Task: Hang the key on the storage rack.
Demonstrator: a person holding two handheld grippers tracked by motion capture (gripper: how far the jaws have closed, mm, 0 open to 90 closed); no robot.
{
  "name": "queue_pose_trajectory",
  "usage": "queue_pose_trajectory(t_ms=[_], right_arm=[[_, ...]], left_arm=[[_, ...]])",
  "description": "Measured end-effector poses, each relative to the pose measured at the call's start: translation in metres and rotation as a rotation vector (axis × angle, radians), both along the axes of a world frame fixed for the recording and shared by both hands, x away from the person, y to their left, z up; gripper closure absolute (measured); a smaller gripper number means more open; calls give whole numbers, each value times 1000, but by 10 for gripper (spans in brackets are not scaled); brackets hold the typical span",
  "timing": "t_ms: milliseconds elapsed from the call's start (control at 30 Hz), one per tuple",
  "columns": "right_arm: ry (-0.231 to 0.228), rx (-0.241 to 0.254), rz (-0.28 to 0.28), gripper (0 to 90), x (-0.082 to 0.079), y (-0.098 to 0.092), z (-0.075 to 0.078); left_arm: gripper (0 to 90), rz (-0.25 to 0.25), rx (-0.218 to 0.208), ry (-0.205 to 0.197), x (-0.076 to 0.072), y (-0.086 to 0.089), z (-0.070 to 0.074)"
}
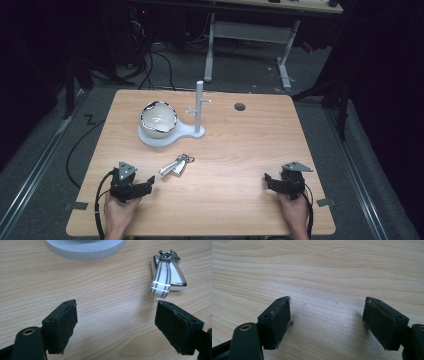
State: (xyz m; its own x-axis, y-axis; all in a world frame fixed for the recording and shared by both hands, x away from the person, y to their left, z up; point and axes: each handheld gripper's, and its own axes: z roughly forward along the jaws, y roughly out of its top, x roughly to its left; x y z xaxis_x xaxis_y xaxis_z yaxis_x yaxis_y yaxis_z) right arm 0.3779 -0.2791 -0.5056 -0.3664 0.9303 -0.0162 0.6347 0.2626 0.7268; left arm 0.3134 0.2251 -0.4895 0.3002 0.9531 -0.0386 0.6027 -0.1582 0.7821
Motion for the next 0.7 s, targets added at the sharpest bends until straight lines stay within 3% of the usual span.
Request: queue_pose_trajectory(t_ms=[267,367,700], right_arm=[[0,0,0,223,0,0,0],[0,0,0,223,0,0,0],[0,2,0,223,0,0,0]], left_arm=[[170,-31,-18,-4,0,-7,6],[166,-40,-1,-15,0,-11,8],[162,-85,-7,-19,8,-26,16]])
